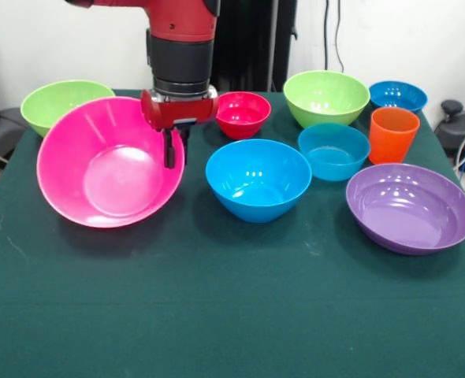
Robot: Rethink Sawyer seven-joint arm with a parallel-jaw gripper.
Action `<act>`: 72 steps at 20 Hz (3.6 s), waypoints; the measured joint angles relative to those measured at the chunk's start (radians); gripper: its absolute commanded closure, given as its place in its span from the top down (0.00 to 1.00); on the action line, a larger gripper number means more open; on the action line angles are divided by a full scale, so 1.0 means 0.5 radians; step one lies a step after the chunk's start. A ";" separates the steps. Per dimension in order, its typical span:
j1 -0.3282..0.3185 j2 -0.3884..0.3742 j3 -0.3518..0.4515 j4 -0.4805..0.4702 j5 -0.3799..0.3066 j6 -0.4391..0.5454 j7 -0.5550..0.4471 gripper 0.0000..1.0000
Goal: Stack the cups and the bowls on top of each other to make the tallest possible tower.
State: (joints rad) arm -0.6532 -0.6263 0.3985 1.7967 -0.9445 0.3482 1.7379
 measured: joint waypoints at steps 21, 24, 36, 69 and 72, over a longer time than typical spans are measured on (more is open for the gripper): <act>-0.211 0.042 0.232 0.019 0.311 0.155 0.000 0.00; -0.261 0.060 0.275 0.019 0.362 0.203 0.000 0.00; -0.427 0.070 0.432 0.019 0.474 0.439 -0.001 0.00; -0.804 0.292 0.804 0.017 0.665 1.024 -0.240 0.00; -0.812 0.311 0.814 0.017 0.685 1.102 -0.290 0.00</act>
State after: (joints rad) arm -1.0593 -0.4709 0.8055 1.8053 -0.6020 0.8993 1.5930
